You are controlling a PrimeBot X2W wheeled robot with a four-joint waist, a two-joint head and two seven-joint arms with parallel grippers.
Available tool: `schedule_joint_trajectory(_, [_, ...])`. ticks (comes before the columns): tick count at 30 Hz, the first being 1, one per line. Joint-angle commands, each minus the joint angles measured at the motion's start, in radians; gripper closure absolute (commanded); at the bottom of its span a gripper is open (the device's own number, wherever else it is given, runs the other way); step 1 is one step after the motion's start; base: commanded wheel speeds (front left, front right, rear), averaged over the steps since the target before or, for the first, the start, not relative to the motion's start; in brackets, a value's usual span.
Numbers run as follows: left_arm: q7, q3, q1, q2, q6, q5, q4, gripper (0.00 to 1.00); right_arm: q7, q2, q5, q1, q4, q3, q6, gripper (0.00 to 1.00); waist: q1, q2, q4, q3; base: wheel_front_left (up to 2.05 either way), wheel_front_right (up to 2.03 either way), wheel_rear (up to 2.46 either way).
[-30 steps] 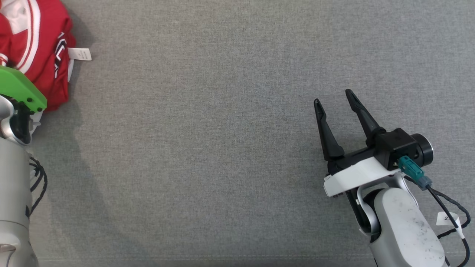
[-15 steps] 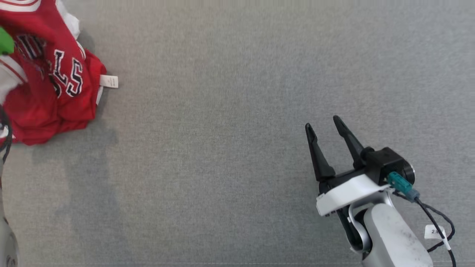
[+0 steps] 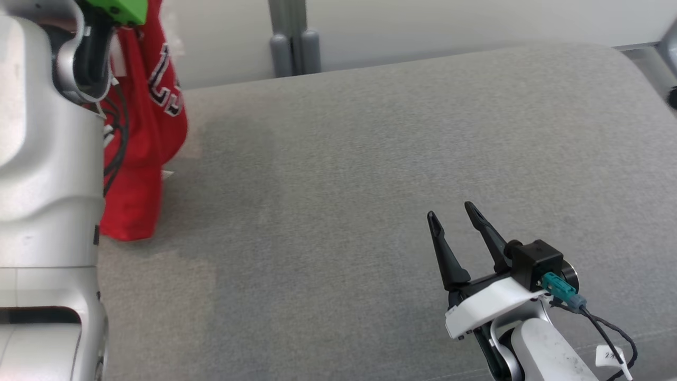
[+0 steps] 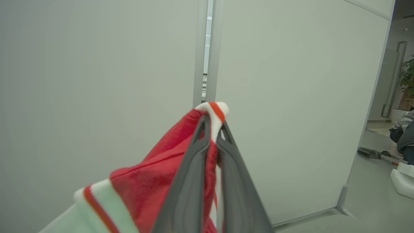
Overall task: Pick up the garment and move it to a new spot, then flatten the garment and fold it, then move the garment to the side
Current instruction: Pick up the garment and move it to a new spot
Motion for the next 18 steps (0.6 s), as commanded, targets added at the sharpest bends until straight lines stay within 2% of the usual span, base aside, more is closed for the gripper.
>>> schedule_joint_trajectory(1, [-0.007,-0.011,-0.010,-0.018,-0.005,-0.009,-0.015,1.00,-0.005,-0.003,-0.005,0.013,0.000,-0.001,0.000,0.00,0.0000,0.0000,-0.141,-0.055,0.00,0.00,0.00])
schedule_joint_trajectory(9, [-0.040,-0.061,0.005,-0.096,-0.006,-0.046,-0.035,1.00,-0.005,-0.003,0.004,-0.012,-0.019,0.000,0.000,0.00,0.0000,0.0000,-0.268,-0.003,0.00,0.00,0.00])
schedule_joint_trajectory(13, [-0.067,-0.086,0.060,-0.114,-0.005,-0.060,-0.002,1.00,-0.006,-0.002,0.017,-0.019,-0.023,-0.007,0.000,0.00,0.0000,0.0000,-0.293,0.034,0.00,0.00,0.00])
schedule_joint_trajectory(18, [-0.108,-0.131,0.148,-0.113,0.003,-0.022,0.071,1.00,-0.007,-0.002,0.021,-0.023,-0.029,-0.016,0.000,0.00,0.0000,0.0000,-0.287,0.072,0.00,0.00,0.00])
